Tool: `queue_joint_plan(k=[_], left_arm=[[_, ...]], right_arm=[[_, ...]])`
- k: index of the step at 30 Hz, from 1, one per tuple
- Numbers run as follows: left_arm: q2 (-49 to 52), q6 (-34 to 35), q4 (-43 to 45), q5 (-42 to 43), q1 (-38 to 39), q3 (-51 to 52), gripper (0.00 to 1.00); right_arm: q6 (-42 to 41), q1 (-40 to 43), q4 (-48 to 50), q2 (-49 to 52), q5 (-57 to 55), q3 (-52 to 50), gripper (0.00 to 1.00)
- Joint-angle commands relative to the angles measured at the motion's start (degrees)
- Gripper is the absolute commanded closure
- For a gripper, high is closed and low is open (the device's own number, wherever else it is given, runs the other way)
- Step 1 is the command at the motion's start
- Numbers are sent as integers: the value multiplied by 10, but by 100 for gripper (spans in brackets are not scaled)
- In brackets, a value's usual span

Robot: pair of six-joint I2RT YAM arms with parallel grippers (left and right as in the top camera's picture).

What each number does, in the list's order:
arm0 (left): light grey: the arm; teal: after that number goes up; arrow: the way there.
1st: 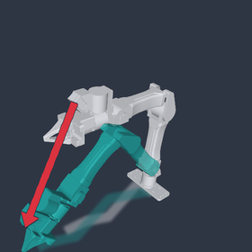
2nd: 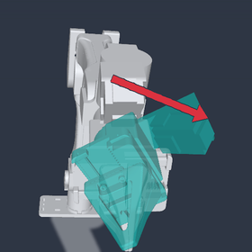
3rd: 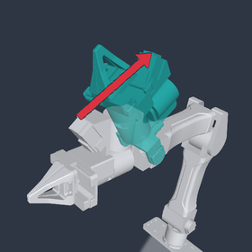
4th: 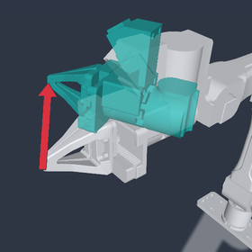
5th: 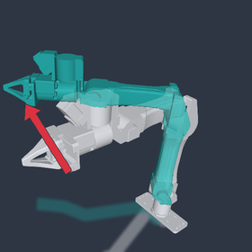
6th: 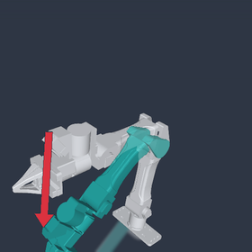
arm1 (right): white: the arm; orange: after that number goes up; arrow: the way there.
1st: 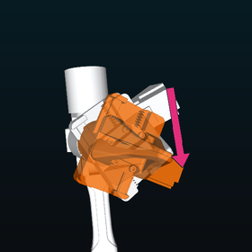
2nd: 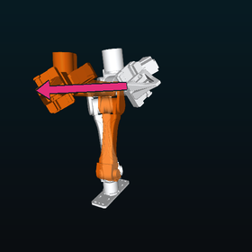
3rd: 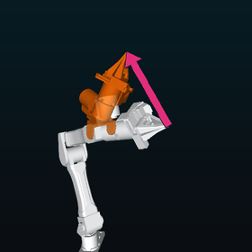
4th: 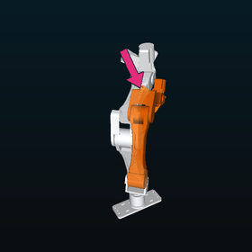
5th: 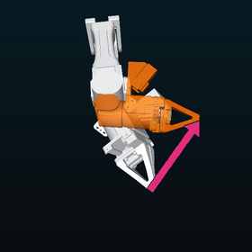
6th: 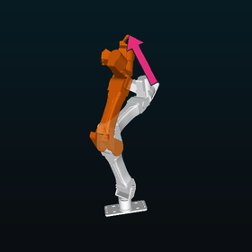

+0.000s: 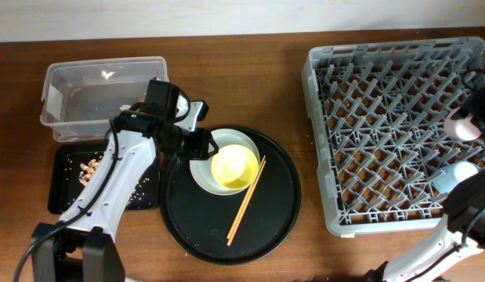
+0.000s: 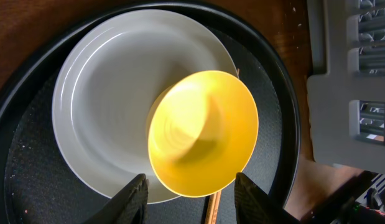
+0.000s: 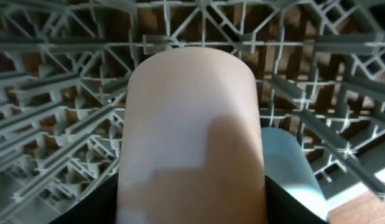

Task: Sort waste into correct bins and load items into the dishwasher rack
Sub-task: 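Carry the pink cup with the right gripper into the rack, then reach the right gripper to the yellow bowl on the plate and grasp it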

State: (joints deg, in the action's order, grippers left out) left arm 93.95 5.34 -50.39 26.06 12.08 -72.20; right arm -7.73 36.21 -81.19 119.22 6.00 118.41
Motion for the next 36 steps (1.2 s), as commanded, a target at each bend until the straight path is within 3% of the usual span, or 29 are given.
queue_joint_plan(k=[1,4,6,16,18,21,26,33,36], left_arm=[[-11,-11,0,-5,-1,-1,56],[-11,-11,0,-5,-1,-1,56],[-11,-11,0,-4,-1,-1,56],[-11,-11,0,-5,-1,-1,55],[-11,-11,-2,-19,-1,-1,51],[-11,-10,-16,-53,-2,-1,50],[-11,50,-59,-138,-17,-1,46],[-11,63,-87,-139,-92,-1,45],[-11,84,-95,-139,-146,-1,39]], right_arm=[[-3,-1,0,15,-4,16,32],[-3,-1,7,16,12,16,5],[-3,-1,10,16,31,16,3],[10,-3,-23,15,111,16,8],[39,-12,-37,13,163,16,17],[75,-38,-57,0,214,16,20],[93,-136,-65,-56,218,16,19],[94,-305,-87,-78,157,13,19],[91,-410,-82,-76,122,-4,19]])
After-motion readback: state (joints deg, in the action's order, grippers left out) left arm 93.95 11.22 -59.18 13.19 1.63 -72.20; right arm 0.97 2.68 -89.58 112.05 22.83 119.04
